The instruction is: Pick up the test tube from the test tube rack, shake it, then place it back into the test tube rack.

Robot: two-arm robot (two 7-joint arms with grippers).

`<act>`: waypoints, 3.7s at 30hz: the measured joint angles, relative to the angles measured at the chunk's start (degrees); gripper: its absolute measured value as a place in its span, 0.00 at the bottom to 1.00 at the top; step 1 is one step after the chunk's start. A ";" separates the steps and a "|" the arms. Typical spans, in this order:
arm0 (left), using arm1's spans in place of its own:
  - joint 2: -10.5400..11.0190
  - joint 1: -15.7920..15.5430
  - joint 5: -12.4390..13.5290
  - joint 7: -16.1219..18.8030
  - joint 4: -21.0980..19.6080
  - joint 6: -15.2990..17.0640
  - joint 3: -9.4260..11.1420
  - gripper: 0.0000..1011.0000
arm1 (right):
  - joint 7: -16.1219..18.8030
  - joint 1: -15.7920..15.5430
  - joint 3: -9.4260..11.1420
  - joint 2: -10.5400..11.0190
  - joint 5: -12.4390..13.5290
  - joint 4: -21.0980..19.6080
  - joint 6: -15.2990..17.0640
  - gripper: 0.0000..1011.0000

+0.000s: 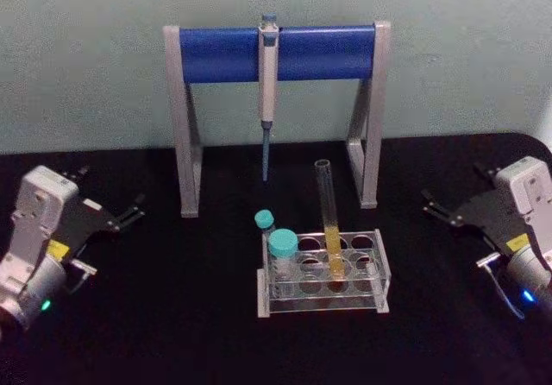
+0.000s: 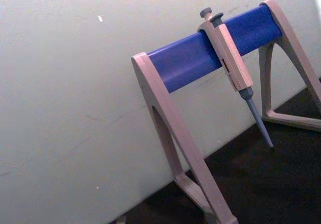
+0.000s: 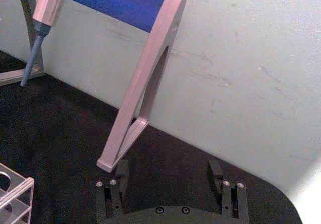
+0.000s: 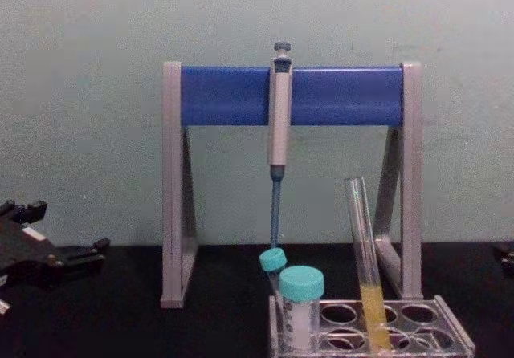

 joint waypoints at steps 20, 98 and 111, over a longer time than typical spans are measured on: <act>0.00 0.00 0.00 0.00 0.00 0.00 0.00 0.99 | 0.05 -1.36 1.37 -0.18 -0.27 -1.41 -0.99 0.99; 0.00 0.00 0.00 0.00 0.00 0.00 0.00 0.99 | 28.19 5.73 1.08 -9.54 9.58 -1.98 12.87 0.99; 0.00 0.00 0.00 0.00 0.00 0.00 0.00 0.99 | 28.68 5.69 1.03 -9.46 9.61 -1.93 13.08 0.99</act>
